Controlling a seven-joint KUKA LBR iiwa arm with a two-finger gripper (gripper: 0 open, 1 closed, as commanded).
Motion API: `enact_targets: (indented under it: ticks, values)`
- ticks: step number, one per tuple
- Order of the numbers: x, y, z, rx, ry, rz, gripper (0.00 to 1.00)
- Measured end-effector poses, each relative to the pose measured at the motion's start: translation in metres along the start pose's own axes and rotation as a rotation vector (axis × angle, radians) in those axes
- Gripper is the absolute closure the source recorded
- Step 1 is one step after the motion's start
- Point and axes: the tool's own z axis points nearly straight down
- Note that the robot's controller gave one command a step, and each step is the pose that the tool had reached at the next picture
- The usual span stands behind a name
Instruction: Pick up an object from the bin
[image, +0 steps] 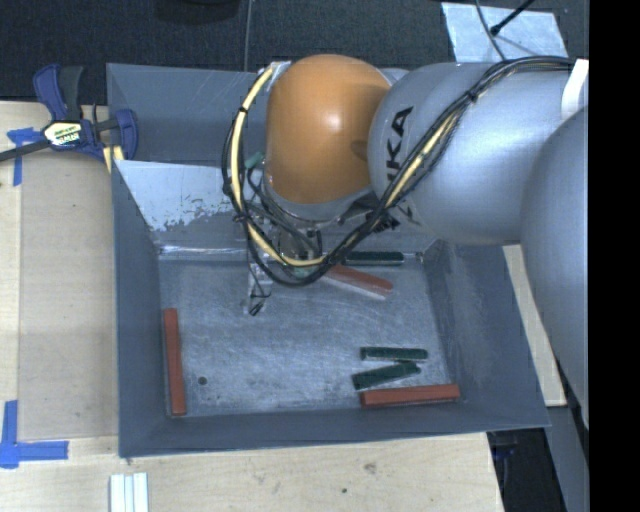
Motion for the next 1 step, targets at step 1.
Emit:
enact_targets:
  ticks: [1]
  values:
    - [-0.0154,-0.1007,0.0811,0.003,-0.002,0.068,0.00]
